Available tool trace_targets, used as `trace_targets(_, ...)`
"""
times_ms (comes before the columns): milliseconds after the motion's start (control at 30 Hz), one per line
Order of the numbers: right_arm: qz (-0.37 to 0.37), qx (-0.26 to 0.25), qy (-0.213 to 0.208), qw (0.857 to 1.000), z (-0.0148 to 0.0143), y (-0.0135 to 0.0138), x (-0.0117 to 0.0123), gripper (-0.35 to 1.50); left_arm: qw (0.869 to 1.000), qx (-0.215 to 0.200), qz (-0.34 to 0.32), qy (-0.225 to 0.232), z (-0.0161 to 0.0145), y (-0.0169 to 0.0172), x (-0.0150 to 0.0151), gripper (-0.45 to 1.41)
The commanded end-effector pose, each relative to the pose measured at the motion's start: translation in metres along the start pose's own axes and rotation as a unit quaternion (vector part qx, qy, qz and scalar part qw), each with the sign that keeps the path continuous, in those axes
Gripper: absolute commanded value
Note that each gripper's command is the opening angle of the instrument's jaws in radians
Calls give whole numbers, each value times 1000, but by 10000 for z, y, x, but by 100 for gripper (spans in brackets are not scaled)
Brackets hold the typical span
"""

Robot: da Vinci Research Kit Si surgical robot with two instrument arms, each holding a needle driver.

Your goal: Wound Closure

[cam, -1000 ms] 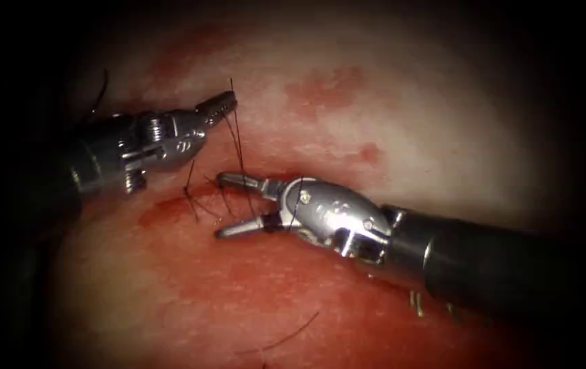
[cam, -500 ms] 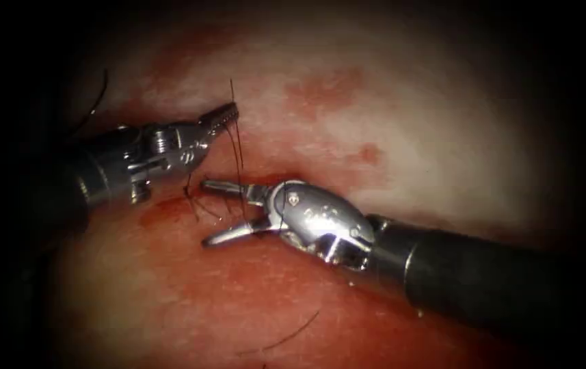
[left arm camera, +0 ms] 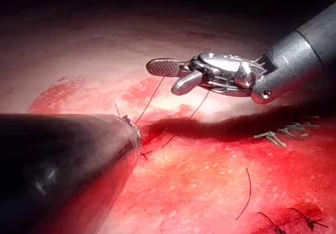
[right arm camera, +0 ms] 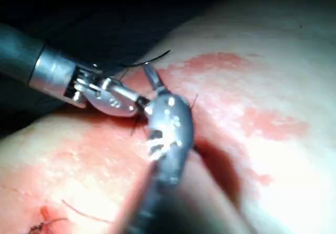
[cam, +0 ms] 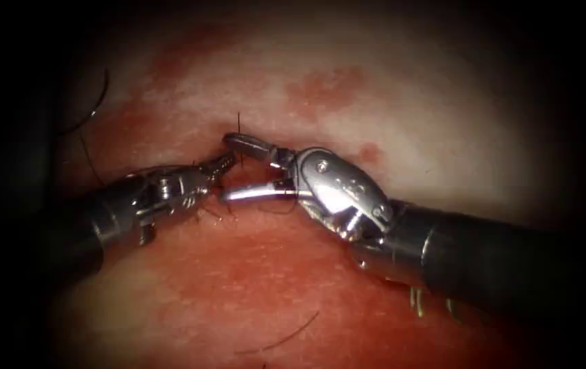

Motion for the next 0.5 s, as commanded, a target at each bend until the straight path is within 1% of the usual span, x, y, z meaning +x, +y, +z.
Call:
trace_targets(33,4,-21,-3,1000,8,9,-6,88,1000,1,-1,0,2,3,9,-45)
trace_targets(100,17,-40,-10,999,9,15,-8,88,1000,2,-1,0,-4,6,15,-45)
trace_targets(167,29,-49,-23,998,10,19,-10,89,1000,2,-2,-1,-8,8,20,-45)
trace_targets(233,41,-67,-54,995,9,23,-17,91,1000,3,-2,-4,-19,10,27,-45)
trace_targets(267,45,-73,-63,994,9,24,-19,91,1000,3,-2,-4,-21,11,28,-45)
trace_targets(300,45,-73,-63,994,9,24,-19,91,1000,3,-2,-4,-21,11,28,-45)
trace_targets(333,54,-84,-69,993,9,27,-22,91,1000,3,-3,-5,-26,13,32,-45)
trace_targets(433,69,-101,-78,989,8,31,-29,88,1000,5,-3,-7,-33,17,36,-45)
trace_targets(500,90,-117,-96,984,9,34,-38,79,1000,7,-3,-11,-38,21,41,-45)
